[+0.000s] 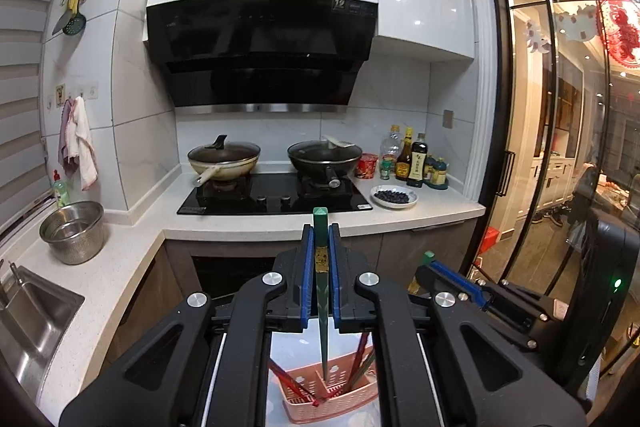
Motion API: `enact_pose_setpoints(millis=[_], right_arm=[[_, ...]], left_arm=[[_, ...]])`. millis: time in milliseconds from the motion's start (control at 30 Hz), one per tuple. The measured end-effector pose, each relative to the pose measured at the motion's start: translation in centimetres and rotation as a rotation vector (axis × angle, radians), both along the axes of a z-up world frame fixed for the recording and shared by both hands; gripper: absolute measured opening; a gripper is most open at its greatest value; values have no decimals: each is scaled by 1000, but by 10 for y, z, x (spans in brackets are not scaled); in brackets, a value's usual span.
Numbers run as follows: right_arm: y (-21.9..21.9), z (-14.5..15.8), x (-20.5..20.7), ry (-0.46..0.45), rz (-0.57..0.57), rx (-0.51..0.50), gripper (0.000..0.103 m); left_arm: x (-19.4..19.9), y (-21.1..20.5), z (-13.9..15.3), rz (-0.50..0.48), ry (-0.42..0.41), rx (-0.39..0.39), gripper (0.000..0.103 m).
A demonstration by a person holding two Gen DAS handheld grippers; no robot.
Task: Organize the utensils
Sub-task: 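Carry both green chopsticks over the pink holder and lower them in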
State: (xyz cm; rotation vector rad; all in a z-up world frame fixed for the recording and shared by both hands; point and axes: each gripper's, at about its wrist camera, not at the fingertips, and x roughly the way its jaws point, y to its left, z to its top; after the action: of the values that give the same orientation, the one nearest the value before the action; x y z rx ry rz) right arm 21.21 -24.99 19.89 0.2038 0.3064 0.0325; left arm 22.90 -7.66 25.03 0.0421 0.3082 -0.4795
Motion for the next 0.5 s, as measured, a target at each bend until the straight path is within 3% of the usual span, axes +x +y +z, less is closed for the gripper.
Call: enact_pose_setpoints(millis=[500], right_arm=[[9,-46,43,110,4,4,7]], left_arm=[[44,15,-66,40,163,25,7]])
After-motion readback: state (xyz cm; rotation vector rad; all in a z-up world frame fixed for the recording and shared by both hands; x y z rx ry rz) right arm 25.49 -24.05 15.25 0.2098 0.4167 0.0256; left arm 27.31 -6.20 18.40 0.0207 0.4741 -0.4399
